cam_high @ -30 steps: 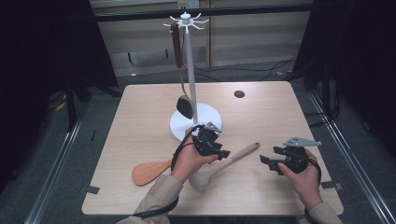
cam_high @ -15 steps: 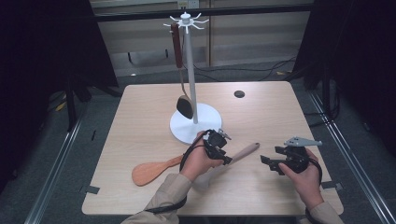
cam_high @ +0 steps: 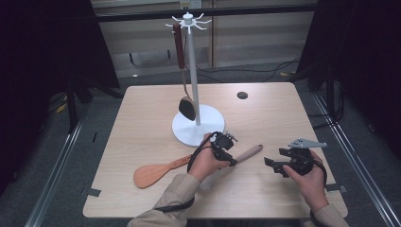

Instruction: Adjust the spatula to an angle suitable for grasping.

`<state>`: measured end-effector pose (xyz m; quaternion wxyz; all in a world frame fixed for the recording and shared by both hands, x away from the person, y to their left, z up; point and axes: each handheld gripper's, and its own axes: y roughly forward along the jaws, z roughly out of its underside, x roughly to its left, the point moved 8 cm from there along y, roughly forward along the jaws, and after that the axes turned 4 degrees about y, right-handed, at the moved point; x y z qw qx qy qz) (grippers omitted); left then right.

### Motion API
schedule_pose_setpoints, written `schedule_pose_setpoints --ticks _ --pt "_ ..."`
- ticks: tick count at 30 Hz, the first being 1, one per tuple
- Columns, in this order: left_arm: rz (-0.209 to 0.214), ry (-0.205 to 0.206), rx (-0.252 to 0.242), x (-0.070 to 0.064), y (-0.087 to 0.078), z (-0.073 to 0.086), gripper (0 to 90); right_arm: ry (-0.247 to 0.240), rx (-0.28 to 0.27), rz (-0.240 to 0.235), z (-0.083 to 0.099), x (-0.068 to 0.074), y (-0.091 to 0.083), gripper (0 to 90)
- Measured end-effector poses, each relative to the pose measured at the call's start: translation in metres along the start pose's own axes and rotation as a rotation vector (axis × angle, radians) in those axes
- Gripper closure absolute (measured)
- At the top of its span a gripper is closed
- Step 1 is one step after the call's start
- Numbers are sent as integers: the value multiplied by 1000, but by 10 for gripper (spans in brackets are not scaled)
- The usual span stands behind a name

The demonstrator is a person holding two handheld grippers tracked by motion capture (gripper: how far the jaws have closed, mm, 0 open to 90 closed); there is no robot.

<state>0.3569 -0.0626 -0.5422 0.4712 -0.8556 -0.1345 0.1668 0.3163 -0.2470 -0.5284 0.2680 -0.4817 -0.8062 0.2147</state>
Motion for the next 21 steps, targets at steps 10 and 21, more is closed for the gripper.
schedule_pose_setpoints --ticks 10,21 --pt "-3 9 18 -4 9 -1 735 -4 12 -1 1 0 0 208" --pt "-24 -3 34 -6 9 -2 763 -2 9 0 1 0 0 207"
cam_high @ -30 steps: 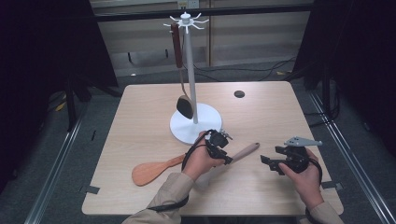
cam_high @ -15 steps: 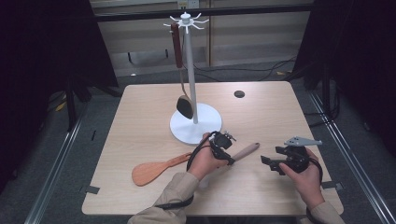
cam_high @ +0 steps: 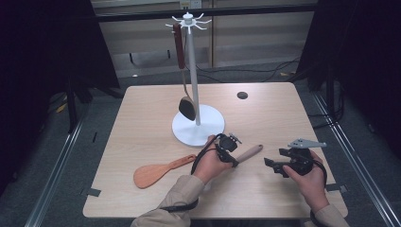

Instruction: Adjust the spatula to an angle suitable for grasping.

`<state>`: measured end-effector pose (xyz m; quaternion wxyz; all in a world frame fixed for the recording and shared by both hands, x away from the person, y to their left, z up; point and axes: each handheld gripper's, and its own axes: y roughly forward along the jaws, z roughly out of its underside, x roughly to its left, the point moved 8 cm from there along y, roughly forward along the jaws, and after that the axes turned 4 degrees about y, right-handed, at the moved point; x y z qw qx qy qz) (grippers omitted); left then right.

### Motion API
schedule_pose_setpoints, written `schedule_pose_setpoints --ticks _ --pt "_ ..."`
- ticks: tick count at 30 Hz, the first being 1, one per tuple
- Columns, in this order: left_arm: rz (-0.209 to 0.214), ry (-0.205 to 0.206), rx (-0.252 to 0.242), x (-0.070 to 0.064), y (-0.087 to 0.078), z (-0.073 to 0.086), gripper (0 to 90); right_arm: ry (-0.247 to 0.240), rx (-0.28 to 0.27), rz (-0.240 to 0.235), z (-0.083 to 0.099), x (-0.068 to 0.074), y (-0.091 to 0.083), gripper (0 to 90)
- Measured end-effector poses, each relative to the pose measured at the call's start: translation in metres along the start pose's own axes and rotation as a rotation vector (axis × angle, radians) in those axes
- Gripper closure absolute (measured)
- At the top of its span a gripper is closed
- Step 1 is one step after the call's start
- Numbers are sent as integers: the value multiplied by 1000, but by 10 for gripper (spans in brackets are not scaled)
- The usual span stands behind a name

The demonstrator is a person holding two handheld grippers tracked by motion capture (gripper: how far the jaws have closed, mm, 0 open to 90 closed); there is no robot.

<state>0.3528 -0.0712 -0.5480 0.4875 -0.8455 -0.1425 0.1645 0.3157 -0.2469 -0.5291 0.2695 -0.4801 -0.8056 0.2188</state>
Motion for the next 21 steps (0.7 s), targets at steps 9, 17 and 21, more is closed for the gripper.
schedule_pose_setpoints --ticks 9,17,21 --pt "14 -14 4 -1 -3 5 737 -1 -8 2 -1 -1 -1 205" --pt "-22 30 22 -3 -2 5 760 -4 -11 3 -2 2 -1 204" --pt "-38 34 43 -4 -3 5 769 3 -13 -3 -2 2 -1 203"
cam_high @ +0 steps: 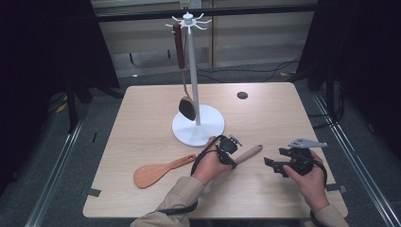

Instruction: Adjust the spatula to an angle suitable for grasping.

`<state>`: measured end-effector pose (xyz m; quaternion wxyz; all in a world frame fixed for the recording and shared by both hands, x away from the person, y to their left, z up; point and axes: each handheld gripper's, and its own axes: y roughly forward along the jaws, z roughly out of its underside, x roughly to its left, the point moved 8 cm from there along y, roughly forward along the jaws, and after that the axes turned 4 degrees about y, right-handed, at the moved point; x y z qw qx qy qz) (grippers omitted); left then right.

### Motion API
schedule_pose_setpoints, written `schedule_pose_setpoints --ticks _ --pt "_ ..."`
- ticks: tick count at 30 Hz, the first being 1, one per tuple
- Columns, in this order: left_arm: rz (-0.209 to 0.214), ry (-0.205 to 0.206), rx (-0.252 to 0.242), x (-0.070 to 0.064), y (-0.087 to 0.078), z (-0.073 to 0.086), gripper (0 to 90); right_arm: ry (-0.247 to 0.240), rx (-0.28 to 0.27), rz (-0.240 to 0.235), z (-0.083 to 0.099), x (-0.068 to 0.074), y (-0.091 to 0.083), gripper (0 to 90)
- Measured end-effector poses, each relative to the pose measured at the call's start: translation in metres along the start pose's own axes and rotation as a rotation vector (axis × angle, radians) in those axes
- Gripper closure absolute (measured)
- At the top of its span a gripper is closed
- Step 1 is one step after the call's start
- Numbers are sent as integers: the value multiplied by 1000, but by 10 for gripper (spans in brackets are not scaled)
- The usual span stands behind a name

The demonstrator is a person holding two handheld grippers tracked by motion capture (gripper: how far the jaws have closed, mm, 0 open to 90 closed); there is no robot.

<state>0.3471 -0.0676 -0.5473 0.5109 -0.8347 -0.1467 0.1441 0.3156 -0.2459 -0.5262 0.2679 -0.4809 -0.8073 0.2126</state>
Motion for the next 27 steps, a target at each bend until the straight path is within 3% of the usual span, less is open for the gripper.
schedule_pose_setpoints --ticks 5,7,14,20,21,22,25,27 --pt "3 -8 -10 0 0 0 774 8 -1 3 1 -2 -1 199" --pt "14 -31 -21 1 0 1 774 8 -4 5 0 -3 -1 193" --pt "33 -80 -128 3 -16 -5 774 9 -8 6 0 -3 0 181" --pt "10 -102 -198 10 -32 -7 776 9 -16 -2 0 -2 0 171" --pt "0 -126 -219 11 -34 -8 777 8 -18 -1 -1 -2 -1 169" --pt "-2 -119 -231 13 -37 -7 777 9 -20 -1 -1 -2 -1 166" --pt "-20 -161 -298 14 -44 -10 778 14 -21 0 0 -2 -1 163" --pt "-34 -156 -322 16 -50 -10 779 12 -23 0 -1 -3 0 161"
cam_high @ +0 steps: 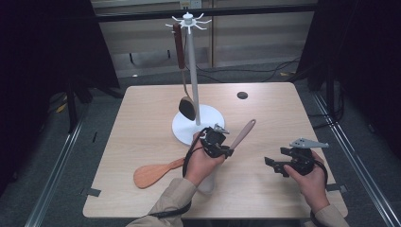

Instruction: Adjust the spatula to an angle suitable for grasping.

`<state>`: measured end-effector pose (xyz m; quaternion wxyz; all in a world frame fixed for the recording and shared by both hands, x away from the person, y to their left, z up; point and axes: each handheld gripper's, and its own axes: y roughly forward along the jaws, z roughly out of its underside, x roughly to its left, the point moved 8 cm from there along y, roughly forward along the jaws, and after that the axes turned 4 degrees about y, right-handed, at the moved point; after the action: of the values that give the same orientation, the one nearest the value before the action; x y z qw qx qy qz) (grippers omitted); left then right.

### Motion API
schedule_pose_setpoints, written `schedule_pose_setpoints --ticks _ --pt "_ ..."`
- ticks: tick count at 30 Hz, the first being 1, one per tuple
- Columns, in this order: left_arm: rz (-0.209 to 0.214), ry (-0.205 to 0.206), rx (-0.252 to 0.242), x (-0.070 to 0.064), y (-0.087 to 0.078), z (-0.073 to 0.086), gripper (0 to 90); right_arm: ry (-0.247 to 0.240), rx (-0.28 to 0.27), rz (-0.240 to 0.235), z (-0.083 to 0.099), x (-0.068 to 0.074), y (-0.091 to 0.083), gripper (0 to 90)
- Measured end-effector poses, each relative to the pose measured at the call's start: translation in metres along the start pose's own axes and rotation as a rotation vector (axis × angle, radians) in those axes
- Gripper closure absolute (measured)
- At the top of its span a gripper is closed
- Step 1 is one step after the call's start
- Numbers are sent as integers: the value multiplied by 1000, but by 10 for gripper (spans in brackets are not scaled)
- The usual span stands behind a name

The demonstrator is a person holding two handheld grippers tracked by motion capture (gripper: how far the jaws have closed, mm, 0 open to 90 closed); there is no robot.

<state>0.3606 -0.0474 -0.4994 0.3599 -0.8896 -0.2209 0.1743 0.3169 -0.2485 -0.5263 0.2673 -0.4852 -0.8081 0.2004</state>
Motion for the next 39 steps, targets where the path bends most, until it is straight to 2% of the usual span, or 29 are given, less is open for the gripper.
schedule_pose_setpoints --ticks 5,7,11,20,24,35,39 --pt "-37 -11 -92 3 -13 -6 781 4 -7 0 -1 0 0 159" --pt "-69 -13 -92 5 -17 -5 781 6 -7 2 -1 0 0 159" --pt "-92 -4 -129 6 -24 -6 782 5 -6 2 -1 0 0 158" --pt "-132 -7 -232 11 -40 -9 782 -1 -15 4 -2 0 -1 144" --pt "-155 -11 -292 12 -48 -10 782 -2 -20 3 -2 1 -1 143" --pt "-161 -36 -347 18 -57 -10 782 -4 -22 5 -2 1 0 142" --pt "-162 -43 -386 19 -64 -13 783 0 -24 6 -2 0 0 142"
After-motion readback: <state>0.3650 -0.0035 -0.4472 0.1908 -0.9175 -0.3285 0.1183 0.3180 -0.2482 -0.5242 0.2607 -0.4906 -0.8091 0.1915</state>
